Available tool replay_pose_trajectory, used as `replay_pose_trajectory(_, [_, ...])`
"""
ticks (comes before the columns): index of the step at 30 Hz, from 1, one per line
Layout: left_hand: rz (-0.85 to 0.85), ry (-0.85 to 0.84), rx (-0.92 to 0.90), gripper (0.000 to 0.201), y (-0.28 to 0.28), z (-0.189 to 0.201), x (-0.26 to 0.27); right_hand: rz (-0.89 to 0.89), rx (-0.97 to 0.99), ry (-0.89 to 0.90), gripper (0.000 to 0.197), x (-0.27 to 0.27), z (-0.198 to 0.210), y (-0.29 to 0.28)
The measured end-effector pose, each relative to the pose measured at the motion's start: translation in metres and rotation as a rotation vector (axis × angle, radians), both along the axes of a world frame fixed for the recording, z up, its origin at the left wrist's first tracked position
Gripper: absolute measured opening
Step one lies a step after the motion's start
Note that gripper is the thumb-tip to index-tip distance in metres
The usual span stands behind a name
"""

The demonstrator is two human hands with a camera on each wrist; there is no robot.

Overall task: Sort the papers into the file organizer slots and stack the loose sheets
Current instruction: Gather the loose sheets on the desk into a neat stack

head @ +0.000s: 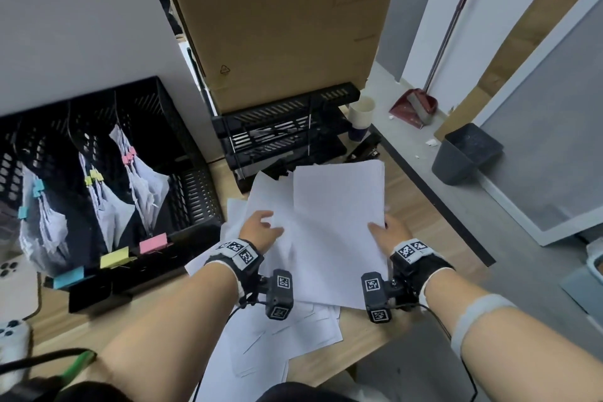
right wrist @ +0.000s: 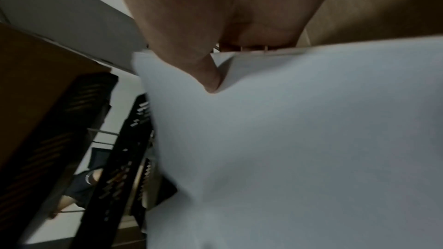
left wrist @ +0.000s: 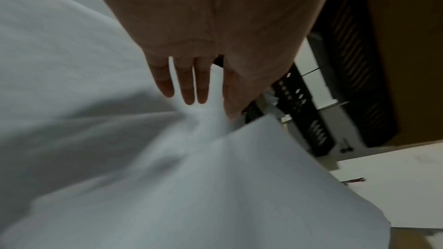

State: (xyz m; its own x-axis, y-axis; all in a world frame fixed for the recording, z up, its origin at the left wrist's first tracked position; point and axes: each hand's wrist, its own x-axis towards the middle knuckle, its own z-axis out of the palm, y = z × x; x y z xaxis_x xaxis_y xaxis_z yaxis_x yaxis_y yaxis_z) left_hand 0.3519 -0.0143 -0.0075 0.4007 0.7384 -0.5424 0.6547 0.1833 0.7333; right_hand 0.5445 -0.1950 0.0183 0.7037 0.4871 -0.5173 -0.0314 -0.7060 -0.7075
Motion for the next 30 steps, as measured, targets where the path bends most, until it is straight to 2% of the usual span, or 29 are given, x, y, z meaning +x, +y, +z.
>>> replay_pose_trajectory(3, [-0.057,0.157,-0.039,0.065,-0.003,-0.025,-0.014,0.077,-0.220,0.085,0.040,0.005,-0.033,0.013])
replay_pose_trajectory(5, [-0.083,0.191,-0.028,0.069,-0.005,-0.037,-0.016,0.105,-0.340,0.114,0.054,0.006,-0.047,0.022])
replay_pose_trajectory(8, [-0.067,0.192,-0.025,0.067,-0.007,-0.049,-0.012,0.082,-0.393,0.114,0.070,-0.004,-0.046,0.034])
replay_pose_trajectory(10, [-0.124,0.236,-0.011,0.055,-0.011,-0.050,-0.006,-0.038,-0.312,0.151,0.075,-0.010,-0.049,0.038])
replay_pose_trajectory(13, [-0.224,0.288,0.072,0.015,-0.018,-0.046,-0.004,-0.117,-0.205,0.116,0.077,-0.011,-0.063,0.039])
replay_pose_trajectory(15, [-0.216,0.284,0.113,0.021,-0.019,-0.045,-0.009,-0.130,-0.162,0.143,0.082,-0.011,-0.063,0.034])
replay_pose_trajectory(18, [-0.133,0.279,0.257,0.007,-0.011,-0.036,-0.024,-0.213,-0.126,0.105,0.086,-0.010,-0.057,0.026])
replay_pose_trajectory(21, [-0.064,0.386,0.402,0.038,-0.001,-0.029,-0.037,-0.262,-0.081,0.086,0.095,-0.014,-0.055,0.021])
replay_pose_trajectory(25, [-0.038,0.313,0.281,0.066,0.004,-0.031,-0.036,-0.222,-0.054,0.093,0.103,-0.017,-0.060,0.014])
replay_pose_trajectory(30, [-0.065,0.349,0.179,0.081,0.000,-0.047,-0.026,-0.281,-0.068,0.041,0.097,-0.019,-0.063,-0.003])
